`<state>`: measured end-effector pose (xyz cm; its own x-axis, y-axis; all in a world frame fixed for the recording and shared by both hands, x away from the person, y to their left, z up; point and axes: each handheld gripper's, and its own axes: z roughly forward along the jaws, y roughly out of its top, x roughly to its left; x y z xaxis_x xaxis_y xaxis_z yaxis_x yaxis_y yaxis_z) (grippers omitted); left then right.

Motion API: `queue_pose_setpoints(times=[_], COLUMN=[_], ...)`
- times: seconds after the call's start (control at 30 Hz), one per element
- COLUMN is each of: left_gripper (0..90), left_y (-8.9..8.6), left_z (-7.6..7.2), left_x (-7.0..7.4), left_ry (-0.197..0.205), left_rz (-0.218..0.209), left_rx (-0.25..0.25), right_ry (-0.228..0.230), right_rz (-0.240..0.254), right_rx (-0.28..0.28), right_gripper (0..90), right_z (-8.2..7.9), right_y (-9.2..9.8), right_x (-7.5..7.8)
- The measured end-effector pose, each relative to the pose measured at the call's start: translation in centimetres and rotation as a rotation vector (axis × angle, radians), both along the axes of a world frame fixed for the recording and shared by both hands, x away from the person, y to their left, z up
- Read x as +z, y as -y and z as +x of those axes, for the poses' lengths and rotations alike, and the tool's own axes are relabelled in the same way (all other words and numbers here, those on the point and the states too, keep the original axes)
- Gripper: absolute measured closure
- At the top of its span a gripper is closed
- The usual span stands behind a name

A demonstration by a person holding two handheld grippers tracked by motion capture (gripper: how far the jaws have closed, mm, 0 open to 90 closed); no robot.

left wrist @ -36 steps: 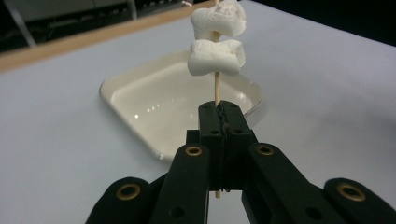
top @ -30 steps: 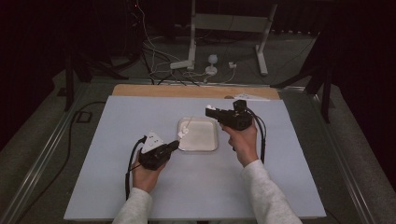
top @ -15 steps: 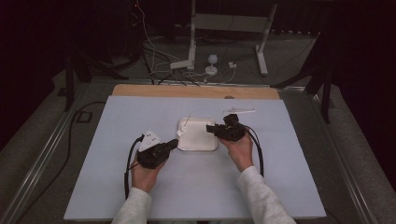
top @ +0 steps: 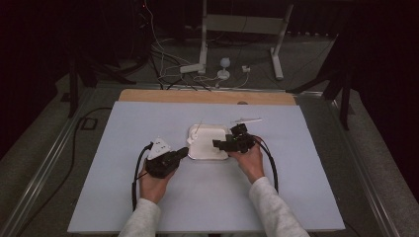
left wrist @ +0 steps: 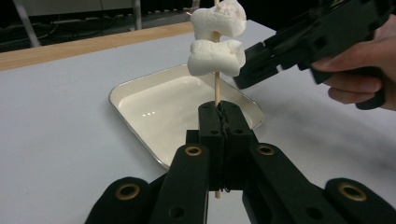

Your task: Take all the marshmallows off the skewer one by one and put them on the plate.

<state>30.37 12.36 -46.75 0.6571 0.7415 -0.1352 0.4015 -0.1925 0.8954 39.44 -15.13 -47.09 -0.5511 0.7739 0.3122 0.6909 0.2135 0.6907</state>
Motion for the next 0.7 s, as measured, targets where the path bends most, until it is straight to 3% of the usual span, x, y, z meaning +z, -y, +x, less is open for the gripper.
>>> queue_pose_setpoints(times=[0.03,0.13,0.7], left_gripper=[90.0,90.0,90.0], left_y=[0.0,0.0,0.5], left_z=[0.0,0.1,0.0], left_x=[0.0,0.0,-0.1], left_ry=[0.000,-0.001,0.004], left_rz=[-0.001,-0.001,0.006], left_rx=[0.002,0.004,0.008], right_ry=[0.000,0.010,0.037], right_rz=[0.000,0.071,0.167], right_rx=[0.000,0.011,0.078], right_gripper=[30.2,25.7,16.6], right_z=[0.0,-0.4,-1.7], right_y=[0.0,0.2,-0.9], right_x=[0.0,1.2,4.2])
